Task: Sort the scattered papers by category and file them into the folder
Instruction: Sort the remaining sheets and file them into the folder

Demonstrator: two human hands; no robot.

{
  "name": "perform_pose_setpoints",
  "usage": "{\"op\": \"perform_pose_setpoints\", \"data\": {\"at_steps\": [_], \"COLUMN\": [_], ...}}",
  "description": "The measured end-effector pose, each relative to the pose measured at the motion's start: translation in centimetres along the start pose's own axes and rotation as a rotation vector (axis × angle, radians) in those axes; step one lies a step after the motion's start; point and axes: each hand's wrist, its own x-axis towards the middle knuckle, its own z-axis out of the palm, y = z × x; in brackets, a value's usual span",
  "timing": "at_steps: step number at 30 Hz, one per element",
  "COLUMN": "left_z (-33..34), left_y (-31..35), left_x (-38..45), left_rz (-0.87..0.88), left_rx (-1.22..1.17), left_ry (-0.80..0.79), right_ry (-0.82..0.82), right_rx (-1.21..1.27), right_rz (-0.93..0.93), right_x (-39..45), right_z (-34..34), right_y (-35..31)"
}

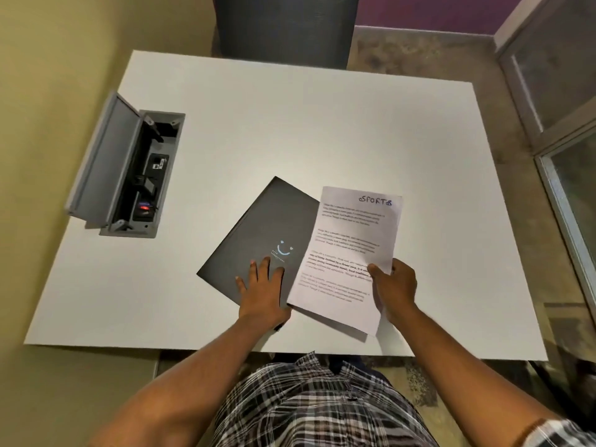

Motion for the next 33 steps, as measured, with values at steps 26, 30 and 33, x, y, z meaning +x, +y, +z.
{"op": "perform_pose_setpoints", "data": {"at_steps": [26, 30, 33], "left_z": [-6.5, -7.7, -8.3], "left_y": [6.5, 6.4, 5.9], "left_x": [-1.7, -2.7, -3.1], "left_rz": [-0.180, -0.200, -0.242], "left_rx": [0.052, 0.171, 0.239], "left_ry": [0.054, 0.221, 0.247], "right_ry": [-0.142, -0.197, -0.233], "right_rx": [-0.137, -0.125, -0.134], "right_rz": [0.117, 0.107, 0.087], "right_x": [3.5, 4.3, 5.1], "right_z": [-4.0, -3.8, -3.8], "right_y": [8.4, 8.8, 8.9]}}
